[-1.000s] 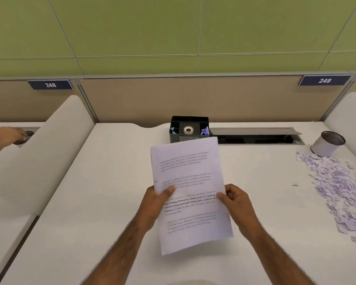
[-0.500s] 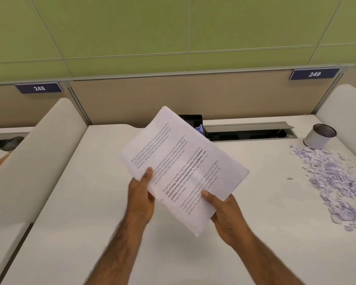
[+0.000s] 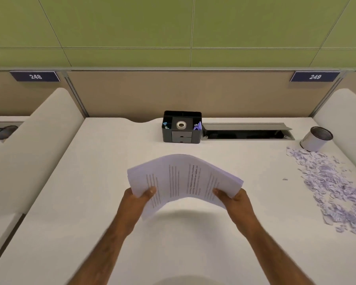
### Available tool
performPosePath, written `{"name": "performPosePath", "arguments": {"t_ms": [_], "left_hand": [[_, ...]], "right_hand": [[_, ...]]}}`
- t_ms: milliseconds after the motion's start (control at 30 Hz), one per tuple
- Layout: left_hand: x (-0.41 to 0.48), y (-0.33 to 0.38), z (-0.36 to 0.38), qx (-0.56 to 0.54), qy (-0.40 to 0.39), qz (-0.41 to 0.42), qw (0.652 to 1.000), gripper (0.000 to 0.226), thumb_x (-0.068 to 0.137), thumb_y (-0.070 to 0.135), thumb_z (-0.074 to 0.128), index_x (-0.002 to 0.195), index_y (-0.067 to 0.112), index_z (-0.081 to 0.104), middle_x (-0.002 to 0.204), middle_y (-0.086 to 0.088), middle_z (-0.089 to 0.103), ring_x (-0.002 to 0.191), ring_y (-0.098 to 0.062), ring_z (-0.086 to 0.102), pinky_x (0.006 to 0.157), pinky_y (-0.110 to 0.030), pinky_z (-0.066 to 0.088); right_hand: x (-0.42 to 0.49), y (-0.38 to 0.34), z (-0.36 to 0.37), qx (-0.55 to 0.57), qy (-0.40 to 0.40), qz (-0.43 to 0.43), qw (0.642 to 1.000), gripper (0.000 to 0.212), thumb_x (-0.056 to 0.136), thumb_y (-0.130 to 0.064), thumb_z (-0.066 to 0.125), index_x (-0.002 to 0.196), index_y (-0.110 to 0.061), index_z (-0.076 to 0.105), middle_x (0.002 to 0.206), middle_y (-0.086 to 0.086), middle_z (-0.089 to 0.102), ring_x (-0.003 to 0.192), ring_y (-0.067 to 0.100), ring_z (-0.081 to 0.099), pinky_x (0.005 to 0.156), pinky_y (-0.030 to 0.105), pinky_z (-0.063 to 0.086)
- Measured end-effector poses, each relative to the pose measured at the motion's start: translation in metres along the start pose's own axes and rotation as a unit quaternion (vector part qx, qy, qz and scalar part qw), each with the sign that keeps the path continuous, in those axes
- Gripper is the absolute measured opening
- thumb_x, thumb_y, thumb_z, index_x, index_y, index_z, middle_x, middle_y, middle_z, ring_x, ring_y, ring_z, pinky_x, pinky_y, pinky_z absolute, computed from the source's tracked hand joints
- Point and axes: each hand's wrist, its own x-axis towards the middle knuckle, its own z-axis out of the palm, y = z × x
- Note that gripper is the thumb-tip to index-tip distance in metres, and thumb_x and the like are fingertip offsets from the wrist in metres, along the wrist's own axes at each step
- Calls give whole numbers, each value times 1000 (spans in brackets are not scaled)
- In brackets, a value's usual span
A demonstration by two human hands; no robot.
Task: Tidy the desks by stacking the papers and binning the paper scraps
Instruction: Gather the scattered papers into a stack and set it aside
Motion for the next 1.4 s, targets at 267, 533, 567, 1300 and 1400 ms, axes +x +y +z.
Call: {"name": "performPosePath", "arguments": {"t_ms": [267,533,567,1300,1400], "left_hand": [[-8,-46,13,56,-33,-35,997,16,88,17,78,98,28,72,89,19,78,94,-9,75,71,-18,56],[-11,-33,13,43,-20,33,998,22,87,22,80,108,27,75,99,14,79,93,-2,73,78,-19,57],[-11,-32,10,47,-27,42,998,24,86,24,81,109,24,76,102,11,79,94,-4,73,78,-20,58],[-8,-23,18,102,23,21,994,15,92,21,74,94,36,73,85,19,77,81,-7,73,66,-19,53],[-7,3,12,154,-16,73,985,27,94,19,71,84,44,76,82,19,76,74,-2,67,66,-16,49]], "right_hand": [[-7,25,-15,12,26,39,999,37,87,-1,59,115,-23,67,102,1,75,104,23,68,74,25,54],[-9,15,-19,25,55,7,998,44,91,11,51,104,-26,70,92,-6,75,91,14,68,72,24,52],[-9,14,-21,23,47,-1,999,41,89,10,52,105,-23,71,94,-5,75,91,14,68,73,25,52],[7,-7,-47,-100,-22,8,995,25,90,8,57,89,-13,71,89,10,74,78,16,63,72,30,45],[14,-43,-59,-314,-74,-23,946,19,88,-4,63,83,-21,68,83,-4,72,72,11,61,61,22,44]]}}
